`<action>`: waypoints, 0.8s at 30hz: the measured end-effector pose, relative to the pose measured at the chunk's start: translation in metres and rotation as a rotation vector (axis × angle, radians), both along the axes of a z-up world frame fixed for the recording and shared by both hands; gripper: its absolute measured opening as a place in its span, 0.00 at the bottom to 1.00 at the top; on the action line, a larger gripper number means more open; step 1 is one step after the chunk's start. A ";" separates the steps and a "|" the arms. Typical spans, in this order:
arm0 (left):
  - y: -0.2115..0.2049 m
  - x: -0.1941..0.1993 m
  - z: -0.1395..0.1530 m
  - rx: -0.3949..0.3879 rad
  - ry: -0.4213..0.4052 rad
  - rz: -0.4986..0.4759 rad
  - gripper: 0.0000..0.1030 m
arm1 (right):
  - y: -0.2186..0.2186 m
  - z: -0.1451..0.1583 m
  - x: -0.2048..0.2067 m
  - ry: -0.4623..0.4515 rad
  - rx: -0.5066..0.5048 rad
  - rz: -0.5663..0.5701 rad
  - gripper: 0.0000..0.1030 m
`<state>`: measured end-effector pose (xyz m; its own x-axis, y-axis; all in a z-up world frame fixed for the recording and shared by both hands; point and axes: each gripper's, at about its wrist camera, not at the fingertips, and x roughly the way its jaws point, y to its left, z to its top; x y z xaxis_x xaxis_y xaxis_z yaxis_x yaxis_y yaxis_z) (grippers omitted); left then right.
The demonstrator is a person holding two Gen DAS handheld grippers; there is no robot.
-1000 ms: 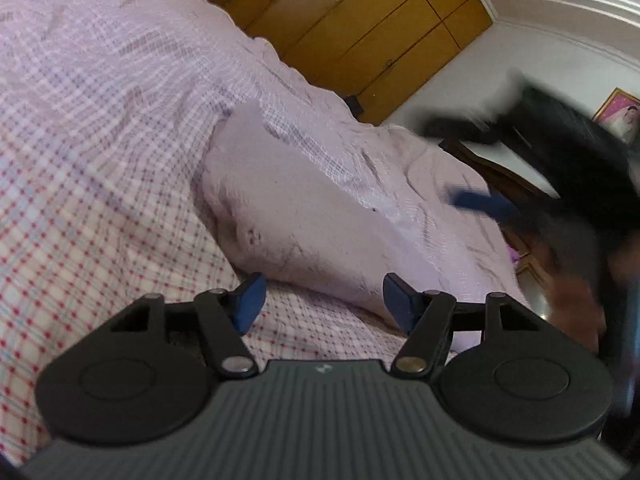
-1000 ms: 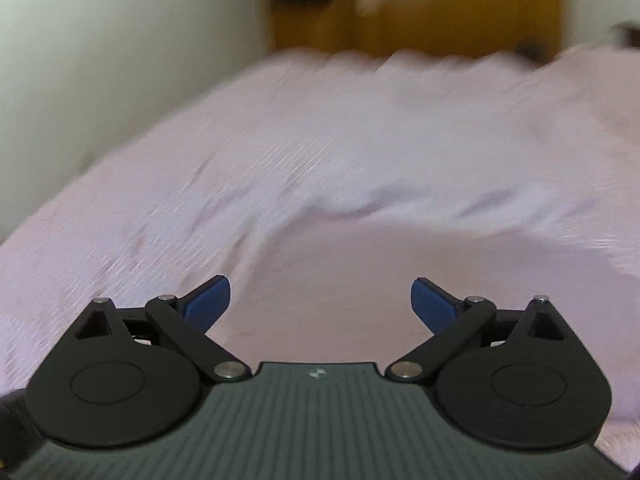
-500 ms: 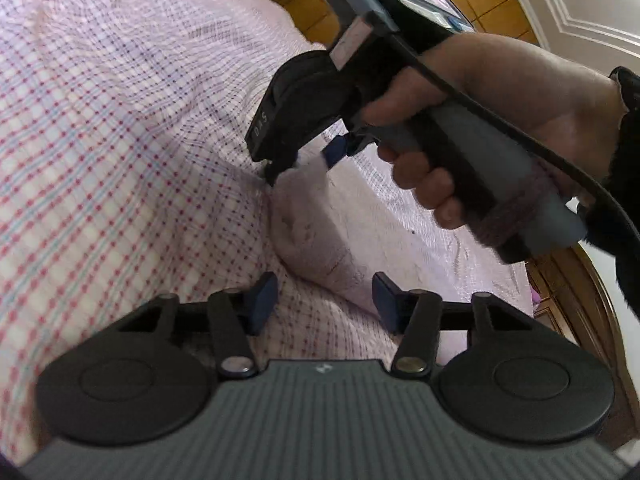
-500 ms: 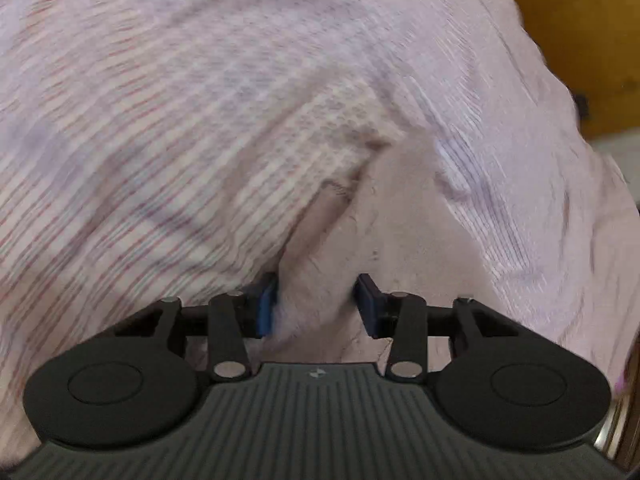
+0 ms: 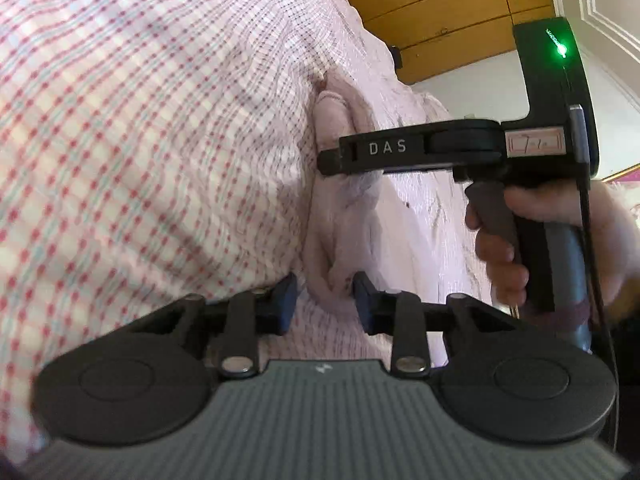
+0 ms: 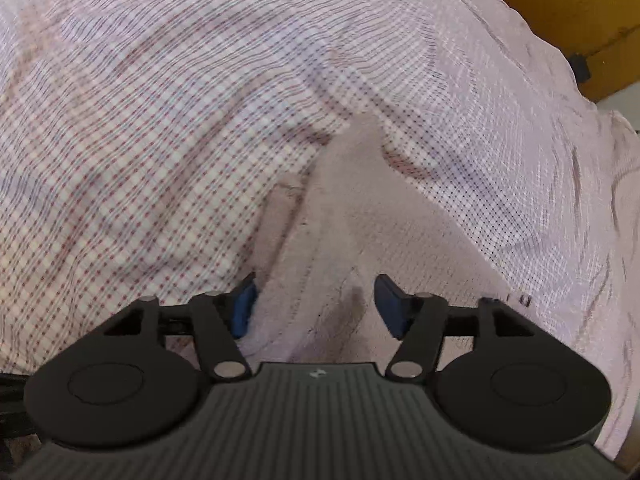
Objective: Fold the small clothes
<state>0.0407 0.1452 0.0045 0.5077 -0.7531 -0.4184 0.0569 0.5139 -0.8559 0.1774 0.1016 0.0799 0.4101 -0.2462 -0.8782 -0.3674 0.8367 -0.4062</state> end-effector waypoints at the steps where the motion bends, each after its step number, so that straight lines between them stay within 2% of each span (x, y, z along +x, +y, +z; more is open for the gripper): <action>1: -0.005 0.008 0.003 0.029 -0.019 -0.008 0.33 | 0.001 -0.003 0.003 0.000 0.009 -0.003 0.69; 4: -0.026 0.027 0.007 0.163 -0.096 -0.080 0.35 | -0.003 -0.002 0.008 -0.024 0.025 0.034 0.70; 6: -0.027 0.033 0.003 0.187 -0.112 -0.109 0.36 | -0.007 0.012 -0.002 -0.044 0.056 0.048 0.72; 8: -0.025 0.041 0.000 0.170 -0.080 -0.123 0.36 | -0.019 0.032 -0.019 -0.060 0.107 0.067 0.77; 11: -0.028 0.054 0.001 0.134 -0.014 -0.088 0.37 | -0.037 0.061 -0.054 -0.113 0.121 0.078 0.78; 14: -0.033 0.030 0.002 0.137 0.000 0.033 0.37 | -0.057 0.083 -0.079 -0.147 0.160 0.063 0.79; 17: -0.043 0.004 0.009 0.190 -0.025 0.116 0.37 | -0.069 0.100 -0.099 -0.186 0.210 0.073 0.80; 19: -0.046 -0.005 0.005 0.128 0.013 0.150 0.45 | -0.075 0.103 -0.106 -0.195 0.238 0.072 0.80; 20: -0.048 -0.005 0.002 0.099 0.006 0.158 0.51 | -0.077 0.103 -0.108 -0.193 0.252 0.070 0.80; 21: -0.049 -0.002 0.001 0.093 -0.010 0.154 0.52 | -0.077 0.100 -0.108 -0.187 0.262 0.072 0.80; 22: -0.052 0.005 -0.004 0.094 -0.034 0.147 0.50 | -0.077 0.097 -0.108 -0.187 0.267 0.072 0.80; 24: -0.056 0.019 -0.014 0.083 -0.042 0.174 0.35 | -0.072 0.088 -0.107 -0.181 0.265 0.062 0.80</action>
